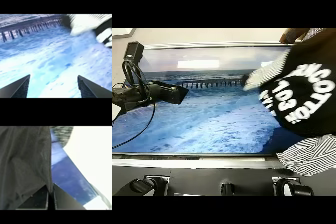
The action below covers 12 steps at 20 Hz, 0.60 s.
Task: Fold the clothes and pants, and hang the long-sleeved shirts on hangers.
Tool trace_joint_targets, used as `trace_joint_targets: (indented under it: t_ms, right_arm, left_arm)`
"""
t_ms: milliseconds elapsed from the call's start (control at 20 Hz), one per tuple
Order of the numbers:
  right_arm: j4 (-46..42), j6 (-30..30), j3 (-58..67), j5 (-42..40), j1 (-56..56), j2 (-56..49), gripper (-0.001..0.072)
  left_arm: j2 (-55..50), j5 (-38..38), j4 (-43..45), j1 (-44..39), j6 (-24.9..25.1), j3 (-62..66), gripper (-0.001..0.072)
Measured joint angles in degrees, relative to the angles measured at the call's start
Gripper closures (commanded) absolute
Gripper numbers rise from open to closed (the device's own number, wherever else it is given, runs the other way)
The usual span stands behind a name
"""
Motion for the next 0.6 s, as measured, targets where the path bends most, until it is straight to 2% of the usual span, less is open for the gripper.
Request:
trace_joint_targets:
  t_ms: [200,400,600]
  right_arm:
    - [-7.7,8.0,8.3,2.9,0.0,-8.8,0.0691]
    - [-14.5,10.6,21.8,9.6,0.0,-22.4,0.0692]
    - [-19.4,12.8,34.6,9.6,-2.7,-32.3,0.0692]
  left_arm:
    - [0.0,0.1,0.0,0.0,0.0,0.0,0.0031]
    - [0.0,0.1,0.0,0.0,-0.1,0.0,0.0031]
    - [0.0,0.1,0.0,0.0,-0.1,0.0,0.0031]
